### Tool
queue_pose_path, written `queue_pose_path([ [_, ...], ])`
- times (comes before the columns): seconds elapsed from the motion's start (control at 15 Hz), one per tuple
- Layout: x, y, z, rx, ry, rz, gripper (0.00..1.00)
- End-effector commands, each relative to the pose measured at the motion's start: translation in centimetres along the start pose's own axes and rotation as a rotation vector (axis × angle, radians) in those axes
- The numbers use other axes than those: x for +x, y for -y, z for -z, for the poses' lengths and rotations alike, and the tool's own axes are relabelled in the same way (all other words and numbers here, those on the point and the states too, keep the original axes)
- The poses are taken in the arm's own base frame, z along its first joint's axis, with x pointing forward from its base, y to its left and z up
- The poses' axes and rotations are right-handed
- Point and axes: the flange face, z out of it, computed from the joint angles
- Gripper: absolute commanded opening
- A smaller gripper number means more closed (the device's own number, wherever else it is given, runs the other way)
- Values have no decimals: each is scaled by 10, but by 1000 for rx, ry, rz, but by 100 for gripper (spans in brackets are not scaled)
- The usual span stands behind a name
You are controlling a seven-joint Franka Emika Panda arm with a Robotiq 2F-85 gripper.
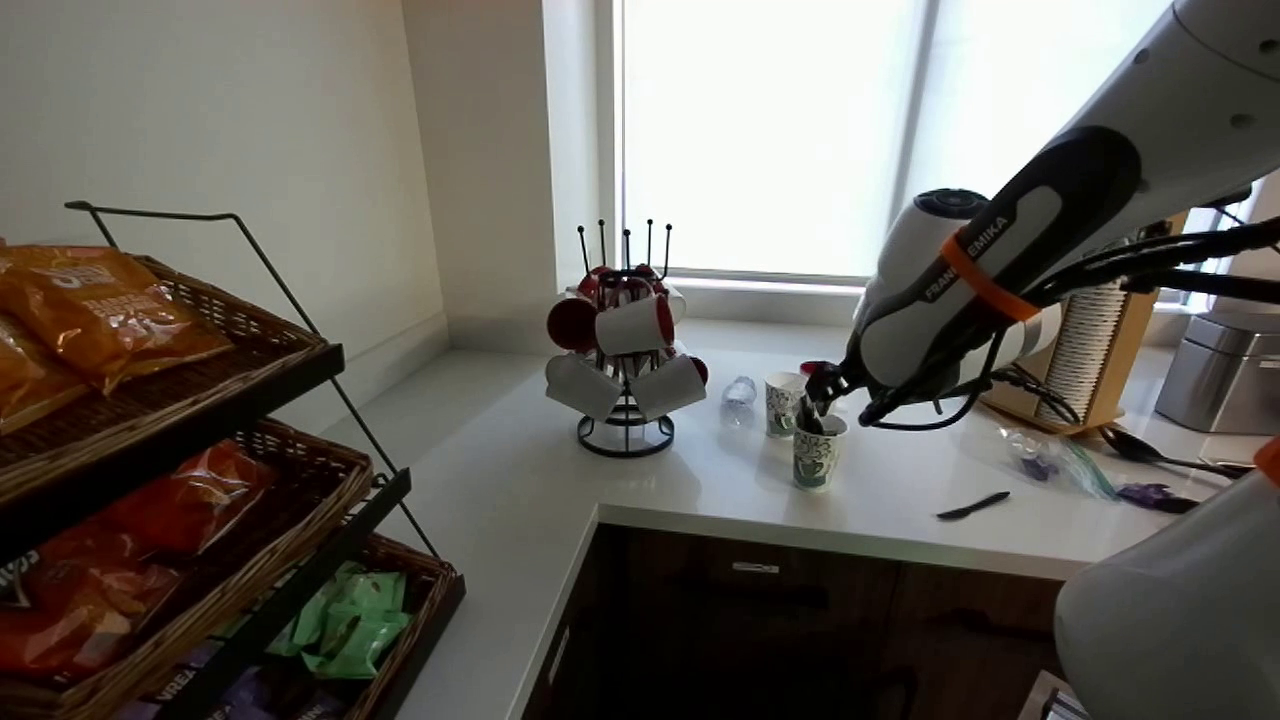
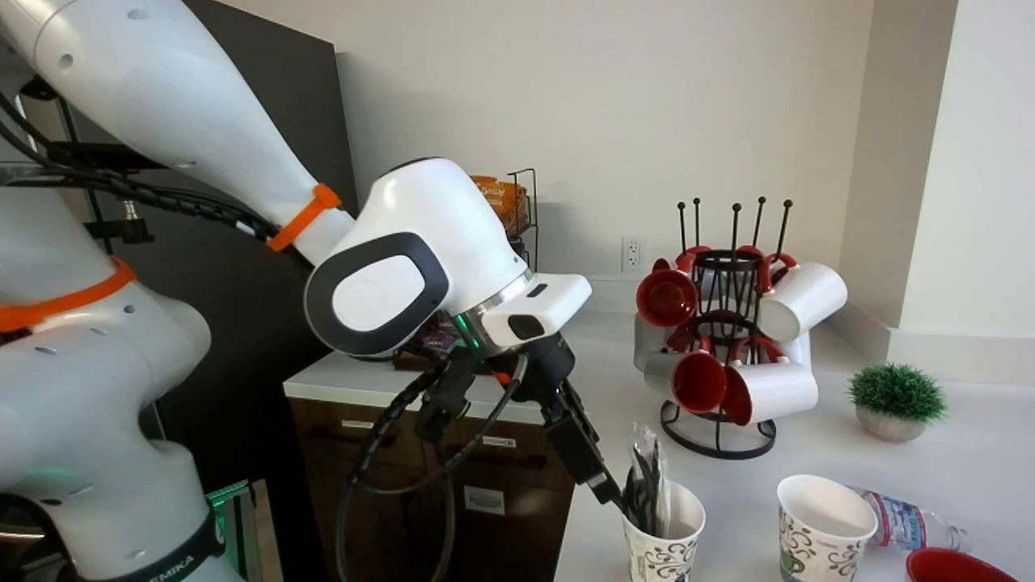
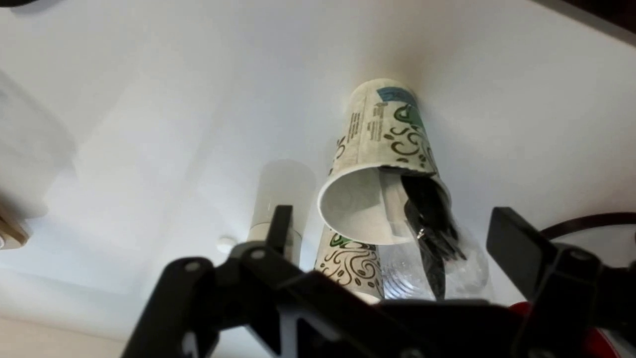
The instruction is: Take one spoon from the cup and place it on the table
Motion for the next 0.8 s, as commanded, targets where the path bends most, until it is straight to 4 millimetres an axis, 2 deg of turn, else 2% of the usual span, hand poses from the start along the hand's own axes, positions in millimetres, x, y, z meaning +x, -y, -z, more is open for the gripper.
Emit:
queue_pose_path([
  [0.0,-1,0,-2,6,6,3,100],
  [0.73,-5,5,-15,4,5,30,100],
])
